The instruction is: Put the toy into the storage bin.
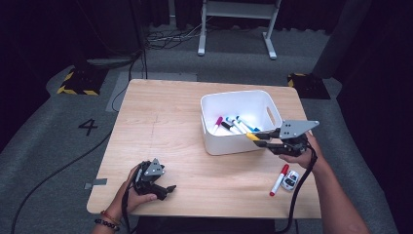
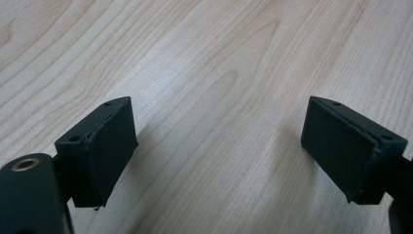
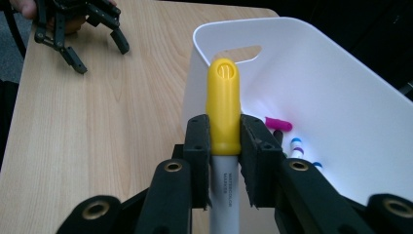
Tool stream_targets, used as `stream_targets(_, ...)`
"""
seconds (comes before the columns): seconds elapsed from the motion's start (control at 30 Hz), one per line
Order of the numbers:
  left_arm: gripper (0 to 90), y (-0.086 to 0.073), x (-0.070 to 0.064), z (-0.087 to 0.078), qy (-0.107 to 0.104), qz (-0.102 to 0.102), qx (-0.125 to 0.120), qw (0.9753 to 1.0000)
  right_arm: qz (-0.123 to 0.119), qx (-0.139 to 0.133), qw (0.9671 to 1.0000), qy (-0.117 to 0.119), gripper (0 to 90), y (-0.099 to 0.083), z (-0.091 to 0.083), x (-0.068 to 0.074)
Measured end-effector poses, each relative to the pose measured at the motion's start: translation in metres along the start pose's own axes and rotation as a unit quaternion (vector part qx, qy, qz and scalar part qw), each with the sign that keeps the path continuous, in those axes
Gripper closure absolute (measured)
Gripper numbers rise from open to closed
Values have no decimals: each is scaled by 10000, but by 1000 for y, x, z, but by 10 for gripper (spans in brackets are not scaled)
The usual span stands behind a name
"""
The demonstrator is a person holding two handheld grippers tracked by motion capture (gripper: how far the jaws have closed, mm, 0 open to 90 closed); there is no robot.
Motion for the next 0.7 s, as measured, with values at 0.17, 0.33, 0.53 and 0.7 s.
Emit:
stream_targets(0.17, 132, 0, 0, 0, 1, 1, 4, 10000, -29, -47, 9999, -102, 746, 12, -11, -7)
stream_targets(0.33, 131, 0, 0, 0, 3, 4, 3, 10000, -32, -11, 9997, -236, 746, 20, -18, -16)
stream_targets(0.53, 131, 0, 0, 0, 0, 4, 3, 10000, -51, 1, 9993, -359, 746, 32, -20, -26)
stream_targets(0.7, 132, 0, 0, 0, 3, 4, 0, 10000, -35, 63, 9990, -431, 746, 38, -16, -37)
Point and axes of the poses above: each handheld gripper's, and its own axes: z roughly forward along the jaws, y roughly out of its top, x roughly to its left, the point moved 1 cm from there along z, roughly forward along the jaws, and after that the axes turned 3 degrees about -z, right-handed, at the moved point
